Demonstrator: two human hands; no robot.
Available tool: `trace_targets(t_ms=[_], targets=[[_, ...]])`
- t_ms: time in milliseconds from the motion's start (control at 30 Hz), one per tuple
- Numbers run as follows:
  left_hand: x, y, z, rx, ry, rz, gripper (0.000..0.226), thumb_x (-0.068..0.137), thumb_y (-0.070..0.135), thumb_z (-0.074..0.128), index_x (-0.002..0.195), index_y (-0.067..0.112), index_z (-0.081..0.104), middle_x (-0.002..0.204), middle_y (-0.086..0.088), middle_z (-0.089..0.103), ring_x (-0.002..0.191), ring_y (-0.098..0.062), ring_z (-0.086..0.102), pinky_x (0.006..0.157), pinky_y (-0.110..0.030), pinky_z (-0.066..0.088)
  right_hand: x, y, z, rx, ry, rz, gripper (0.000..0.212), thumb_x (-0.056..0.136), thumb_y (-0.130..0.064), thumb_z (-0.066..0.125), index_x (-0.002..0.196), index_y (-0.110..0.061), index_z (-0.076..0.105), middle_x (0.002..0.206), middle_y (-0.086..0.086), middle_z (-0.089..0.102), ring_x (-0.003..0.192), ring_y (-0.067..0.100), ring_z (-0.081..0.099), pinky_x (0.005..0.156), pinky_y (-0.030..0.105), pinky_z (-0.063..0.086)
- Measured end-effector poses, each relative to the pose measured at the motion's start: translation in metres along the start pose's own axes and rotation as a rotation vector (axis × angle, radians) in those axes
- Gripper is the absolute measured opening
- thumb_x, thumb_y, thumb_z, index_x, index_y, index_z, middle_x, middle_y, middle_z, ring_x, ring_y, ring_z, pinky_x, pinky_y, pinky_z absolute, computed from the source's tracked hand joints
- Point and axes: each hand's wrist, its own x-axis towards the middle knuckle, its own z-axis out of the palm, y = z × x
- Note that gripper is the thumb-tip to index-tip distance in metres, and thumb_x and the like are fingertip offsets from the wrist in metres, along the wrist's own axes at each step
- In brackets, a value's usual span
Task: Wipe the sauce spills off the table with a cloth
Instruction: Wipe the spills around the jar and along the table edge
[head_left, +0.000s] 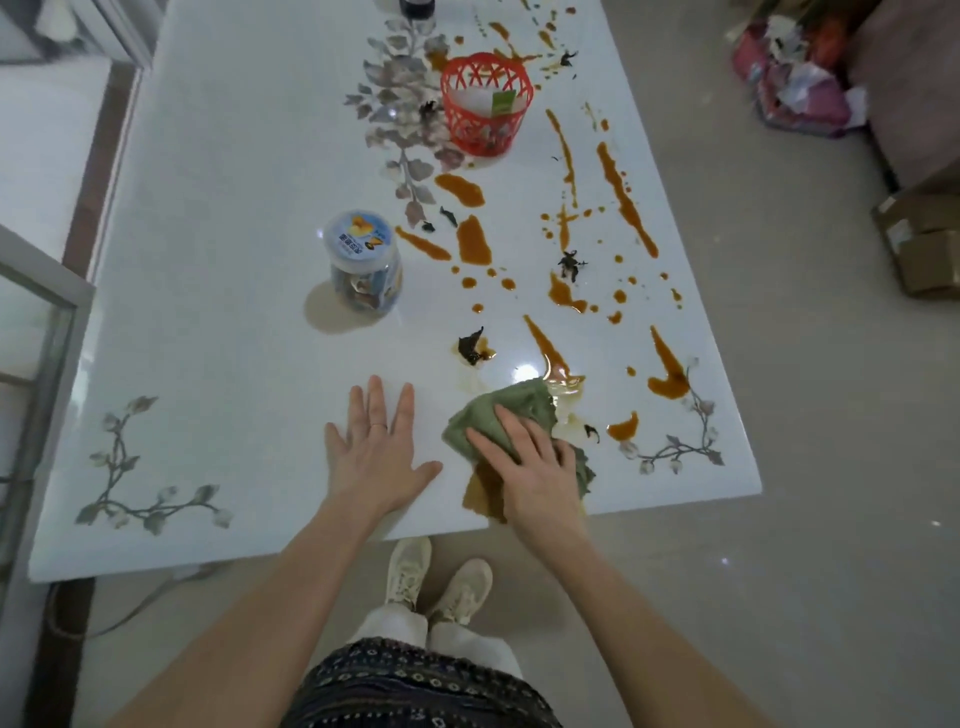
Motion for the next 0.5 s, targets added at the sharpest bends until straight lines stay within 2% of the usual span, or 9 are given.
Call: trace_targets(t_ms=[67, 133, 200, 300, 433, 500], targets=[[-0.001, -0.001, -0.001, -0.005, 0.004, 0.006, 0.098, 0.085, 0.063, 0.043, 0.144, 0.027, -0.025, 0.149, -0.01, -0.036, 0.139, -0.031, -0.027, 0.112, -0.058, 0.004, 0.005, 0.023, -0.006, -0.043, 0.016, 0.012, 0.076, 0.074, -0.01, 0.072, 0.139, -0.04, 0.046, 0.152, 0.0, 0.037, 0.134, 0.027, 0.037, 0.1, 0.057, 0.038], [-0.002, -0.002, -0.002, -0.004, 0.005, 0.007, 0.098, 0.085, 0.063, 0.044, 0.144, 0.027, -0.025, 0.148, -0.009, -0.037, 0.139, -0.031, -0.028, 0.113, -0.057, 0.004, 0.012, 0.032, -0.012, -0.03, 0.027, 0.169, 0.074, 0.075, -0.006, 0.069, 0.138, -0.039, 0.049, 0.151, 0.001, 0.038, 0.134, 0.028, 0.037, 0.1, 0.059, 0.035], [-0.004, -0.003, -0.001, 0.005, 0.006, 0.004, 0.098, 0.085, 0.063, 0.044, 0.144, 0.027, -0.026, 0.148, -0.009, -0.037, 0.139, -0.031, -0.028, 0.113, -0.058, 0.004, 0.016, 0.016, -0.015, 0.026, -0.013, 0.278, 0.071, 0.078, -0.006, 0.066, 0.139, -0.038, 0.048, 0.153, 0.002, 0.035, 0.136, 0.028, 0.028, 0.103, 0.06, 0.031], [-0.002, -0.003, -0.001, 0.003, 0.031, 0.0, 0.098, 0.085, 0.064, 0.043, 0.144, 0.027, -0.026, 0.149, -0.009, -0.036, 0.139, -0.031, -0.027, 0.113, -0.058, 0.004, 0.013, -0.011, -0.011, 0.036, -0.127, 0.188, 0.071, 0.085, -0.014, 0.061, 0.146, -0.039, 0.036, 0.159, 0.001, 0.02, 0.139, 0.028, 0.014, 0.108, 0.059, 0.023], [-0.003, -0.002, 0.001, -0.01, 0.033, 0.007, 0.098, 0.085, 0.064, 0.044, 0.144, 0.028, -0.025, 0.149, -0.008, -0.036, 0.139, -0.03, -0.028, 0.113, -0.057, 0.002, 0.011, 0.013, -0.014, -0.045, -0.145, -0.038, 0.071, 0.086, -0.015, 0.058, 0.145, -0.044, 0.033, 0.157, 0.0, 0.025, 0.138, 0.027, 0.021, 0.104, 0.054, 0.029], [-0.004, -0.002, 0.002, -0.021, 0.039, 0.008, 0.097, 0.085, 0.063, 0.044, 0.144, 0.028, -0.024, 0.15, -0.008, -0.035, 0.139, -0.029, -0.028, 0.114, -0.056, 0.002, 0.018, 0.038, -0.02, -0.071, -0.119, 0.029, 0.07, 0.087, -0.013, 0.055, 0.145, -0.045, 0.033, 0.157, 0.0, 0.026, 0.138, 0.026, 0.022, 0.103, 0.053, 0.031]])
